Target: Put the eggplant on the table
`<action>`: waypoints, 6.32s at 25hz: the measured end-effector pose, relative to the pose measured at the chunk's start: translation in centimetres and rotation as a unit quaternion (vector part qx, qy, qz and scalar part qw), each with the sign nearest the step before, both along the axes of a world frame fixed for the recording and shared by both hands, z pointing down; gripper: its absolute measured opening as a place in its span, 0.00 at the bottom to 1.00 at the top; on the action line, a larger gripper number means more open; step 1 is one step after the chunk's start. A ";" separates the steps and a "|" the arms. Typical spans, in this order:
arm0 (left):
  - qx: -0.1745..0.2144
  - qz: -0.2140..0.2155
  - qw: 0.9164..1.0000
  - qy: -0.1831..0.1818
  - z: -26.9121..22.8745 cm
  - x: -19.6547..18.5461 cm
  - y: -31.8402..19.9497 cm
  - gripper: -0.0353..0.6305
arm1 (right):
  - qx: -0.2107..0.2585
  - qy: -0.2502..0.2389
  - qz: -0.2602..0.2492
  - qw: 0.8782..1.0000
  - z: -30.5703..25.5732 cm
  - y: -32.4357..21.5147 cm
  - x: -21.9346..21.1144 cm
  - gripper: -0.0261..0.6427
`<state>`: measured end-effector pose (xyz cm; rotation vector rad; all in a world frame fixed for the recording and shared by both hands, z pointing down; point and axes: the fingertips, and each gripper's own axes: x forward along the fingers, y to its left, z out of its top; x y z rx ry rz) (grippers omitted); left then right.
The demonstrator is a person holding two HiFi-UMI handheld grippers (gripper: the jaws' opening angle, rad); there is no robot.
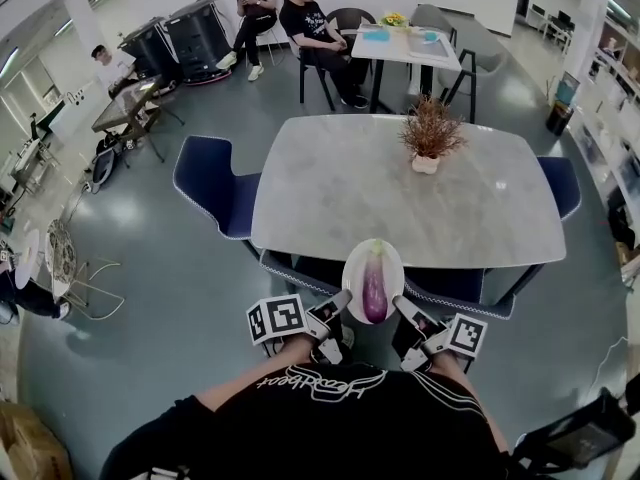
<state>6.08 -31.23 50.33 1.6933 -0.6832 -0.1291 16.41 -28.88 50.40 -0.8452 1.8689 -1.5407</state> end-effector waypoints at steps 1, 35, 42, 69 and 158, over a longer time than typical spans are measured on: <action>-0.005 0.000 1.000 0.001 0.3 -0.1 -0.8 0.09 | -0.004 0.000 0.001 1.000 0.2 -0.8 -0.1 0.09; -0.072 0.009 0.997 -0.015 6.7 -2.6 -23.7 0.09 | -0.089 0.066 0.008 0.994 6.1 -23.6 -2.7 0.09; -0.078 0.014 0.997 -0.017 7.9 -2.1 -27.5 0.09 | -0.089 0.088 0.011 0.992 6.8 -27.6 -2.2 0.09; -0.087 0.039 0.994 -0.055 16.9 0.3 -35.0 0.09 | -0.168 0.147 0.011 0.975 16.6 -34.3 0.1 0.09; 0.480 0.208 0.842 -0.133 -12.1 -4.4 8.4 0.07 | 0.378 0.456 -0.077 0.802 -13.4 7.3 -9.3 0.05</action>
